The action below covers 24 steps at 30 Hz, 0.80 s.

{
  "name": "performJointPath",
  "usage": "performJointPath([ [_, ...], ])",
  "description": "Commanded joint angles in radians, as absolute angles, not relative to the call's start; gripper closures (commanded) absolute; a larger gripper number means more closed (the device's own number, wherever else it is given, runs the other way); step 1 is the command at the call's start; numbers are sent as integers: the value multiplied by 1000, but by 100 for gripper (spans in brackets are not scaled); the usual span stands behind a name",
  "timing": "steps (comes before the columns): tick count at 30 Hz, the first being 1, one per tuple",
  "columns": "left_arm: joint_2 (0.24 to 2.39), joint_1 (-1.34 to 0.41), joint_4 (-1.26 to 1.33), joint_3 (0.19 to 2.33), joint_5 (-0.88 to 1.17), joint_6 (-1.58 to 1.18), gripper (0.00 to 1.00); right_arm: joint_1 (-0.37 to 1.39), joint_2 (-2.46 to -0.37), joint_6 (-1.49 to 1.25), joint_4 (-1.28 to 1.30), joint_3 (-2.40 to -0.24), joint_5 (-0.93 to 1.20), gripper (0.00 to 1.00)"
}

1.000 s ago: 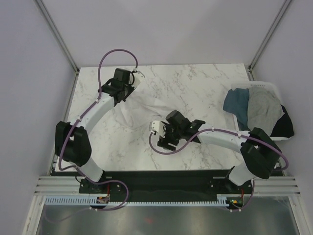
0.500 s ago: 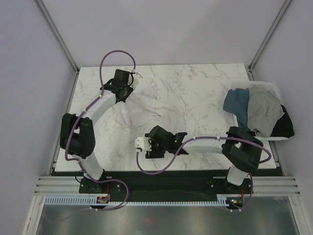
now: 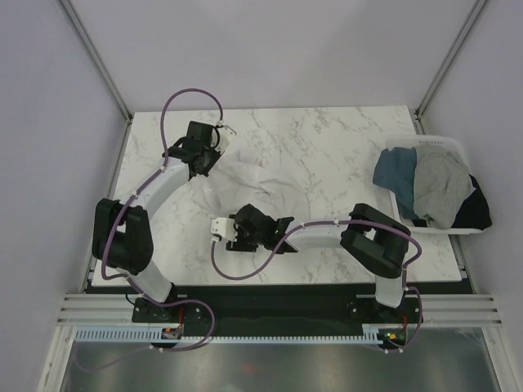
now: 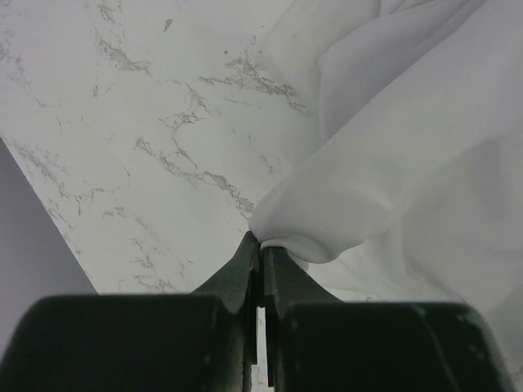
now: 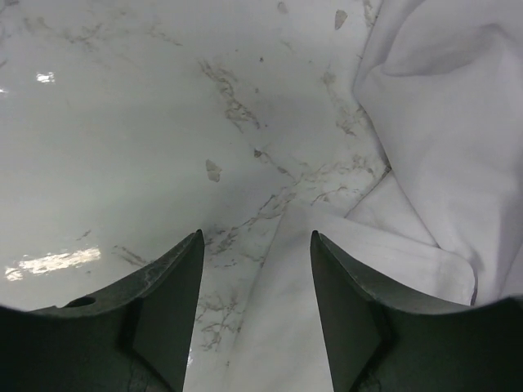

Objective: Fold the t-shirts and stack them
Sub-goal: Flatten the tshirt out

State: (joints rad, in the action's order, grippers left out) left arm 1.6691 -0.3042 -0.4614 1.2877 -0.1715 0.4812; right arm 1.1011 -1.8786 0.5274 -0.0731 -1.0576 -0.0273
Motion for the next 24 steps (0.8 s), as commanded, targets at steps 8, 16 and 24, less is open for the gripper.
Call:
performJointPath([
  [8, 1592, -301, -428, 1253, -140, 437, 98, 1065, -1959, 462, -114, -1146, -95, 50],
  [16, 1589, -301, -426, 1252, -137, 436, 98, 1057, -1928, 449, -88, -1134, -133, 94],
  [24, 1603, -299, -419, 1243, -152, 445, 98, 974, -1626, 465, 33, -1091, -212, 100],
])
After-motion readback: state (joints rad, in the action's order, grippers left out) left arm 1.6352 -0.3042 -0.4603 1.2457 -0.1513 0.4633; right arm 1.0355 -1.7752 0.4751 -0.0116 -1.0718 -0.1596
